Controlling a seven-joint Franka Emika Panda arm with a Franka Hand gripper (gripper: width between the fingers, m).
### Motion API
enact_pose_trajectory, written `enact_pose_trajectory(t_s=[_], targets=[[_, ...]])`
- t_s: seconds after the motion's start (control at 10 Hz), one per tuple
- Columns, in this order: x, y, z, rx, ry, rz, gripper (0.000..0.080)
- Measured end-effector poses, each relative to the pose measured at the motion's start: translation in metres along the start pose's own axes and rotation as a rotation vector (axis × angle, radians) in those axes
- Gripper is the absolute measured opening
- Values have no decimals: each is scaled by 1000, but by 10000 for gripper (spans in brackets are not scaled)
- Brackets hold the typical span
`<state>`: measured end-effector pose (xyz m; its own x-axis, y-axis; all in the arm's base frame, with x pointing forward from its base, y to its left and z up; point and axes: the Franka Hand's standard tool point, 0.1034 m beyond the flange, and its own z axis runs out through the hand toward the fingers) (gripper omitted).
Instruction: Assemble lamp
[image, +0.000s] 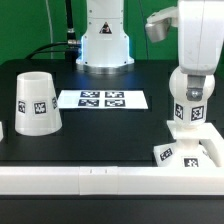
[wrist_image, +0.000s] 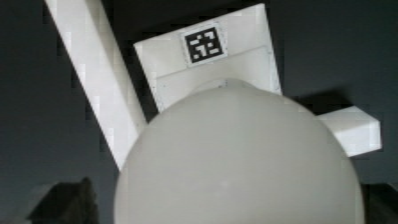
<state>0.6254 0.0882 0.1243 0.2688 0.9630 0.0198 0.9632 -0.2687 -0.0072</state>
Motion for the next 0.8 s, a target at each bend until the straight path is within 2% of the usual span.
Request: enact_pose_trajectory(t_s=[0.1, 0.2, 0.6, 0.8], targets=[[0, 0, 0, 1, 0, 9, 698], [-1, 0, 0, 1, 0, 10, 575], [-1, 0, 1, 1, 0, 48, 576], [1, -1, 1, 4, 4, 274, 576]])
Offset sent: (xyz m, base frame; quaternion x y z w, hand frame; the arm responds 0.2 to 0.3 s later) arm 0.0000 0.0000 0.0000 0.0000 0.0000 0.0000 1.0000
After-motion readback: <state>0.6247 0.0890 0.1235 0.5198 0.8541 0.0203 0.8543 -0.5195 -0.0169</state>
